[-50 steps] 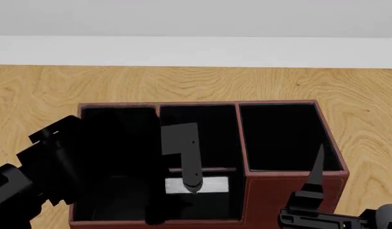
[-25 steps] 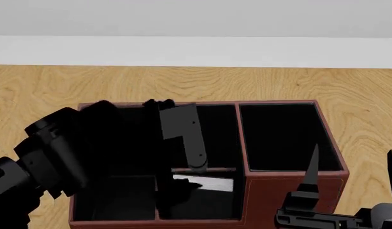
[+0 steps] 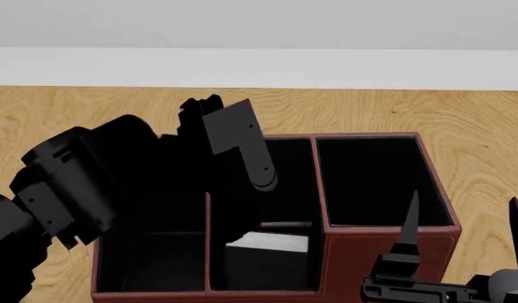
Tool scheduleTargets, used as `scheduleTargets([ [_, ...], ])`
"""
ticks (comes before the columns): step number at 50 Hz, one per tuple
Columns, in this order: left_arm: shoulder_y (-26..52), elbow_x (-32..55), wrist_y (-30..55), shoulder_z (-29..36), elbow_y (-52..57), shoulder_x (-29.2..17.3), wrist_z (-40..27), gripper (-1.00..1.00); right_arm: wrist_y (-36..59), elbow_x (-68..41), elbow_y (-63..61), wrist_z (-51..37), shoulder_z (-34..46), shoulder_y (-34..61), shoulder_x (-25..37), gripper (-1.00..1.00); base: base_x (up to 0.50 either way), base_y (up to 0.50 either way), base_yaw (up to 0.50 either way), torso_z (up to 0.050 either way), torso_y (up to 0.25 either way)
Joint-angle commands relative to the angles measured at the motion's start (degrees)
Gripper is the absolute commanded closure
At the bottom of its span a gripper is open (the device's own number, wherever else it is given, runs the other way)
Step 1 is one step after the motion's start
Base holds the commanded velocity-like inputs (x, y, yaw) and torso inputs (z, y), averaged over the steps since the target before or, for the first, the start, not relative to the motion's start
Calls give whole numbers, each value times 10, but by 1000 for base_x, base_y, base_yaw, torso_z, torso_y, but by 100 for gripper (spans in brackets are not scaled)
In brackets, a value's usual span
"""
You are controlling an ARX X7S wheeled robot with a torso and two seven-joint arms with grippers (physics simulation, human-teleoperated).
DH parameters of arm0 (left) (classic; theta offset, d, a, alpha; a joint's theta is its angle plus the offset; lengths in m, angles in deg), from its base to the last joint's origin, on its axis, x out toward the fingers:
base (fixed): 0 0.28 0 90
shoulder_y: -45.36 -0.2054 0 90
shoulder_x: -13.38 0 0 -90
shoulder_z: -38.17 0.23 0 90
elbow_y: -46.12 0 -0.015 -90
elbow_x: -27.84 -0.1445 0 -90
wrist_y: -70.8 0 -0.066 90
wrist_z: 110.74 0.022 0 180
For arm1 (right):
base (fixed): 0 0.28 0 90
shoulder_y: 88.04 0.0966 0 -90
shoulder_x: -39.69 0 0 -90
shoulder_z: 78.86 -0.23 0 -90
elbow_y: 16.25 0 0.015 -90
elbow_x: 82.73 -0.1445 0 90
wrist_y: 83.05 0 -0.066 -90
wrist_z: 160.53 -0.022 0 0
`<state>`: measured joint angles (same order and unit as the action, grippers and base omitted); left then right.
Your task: Pick up the book and place it in the back compartment of the caddy.
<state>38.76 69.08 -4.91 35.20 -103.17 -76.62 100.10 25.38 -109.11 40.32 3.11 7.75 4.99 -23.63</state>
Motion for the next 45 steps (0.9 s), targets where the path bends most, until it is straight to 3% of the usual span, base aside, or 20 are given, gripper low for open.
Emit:
scheduleTargets([
  [1, 12, 28, -21, -2, -9, 0, -27, -100, 5, -3, -5, -3, 2, 2, 1, -100, 0, 0, 0, 0, 0],
  [26, 23, 92, -116, -6, -37, 0, -99, -100, -3, -8, -10, -3, -3, -4, 5, -100, 0, 0, 0, 0, 0],
  [45, 5, 142, -243, -19, -68, 0, -133, -100, -10, -8, -5, -2, -2, -6, 5, -100, 0, 0, 0, 0, 0],
])
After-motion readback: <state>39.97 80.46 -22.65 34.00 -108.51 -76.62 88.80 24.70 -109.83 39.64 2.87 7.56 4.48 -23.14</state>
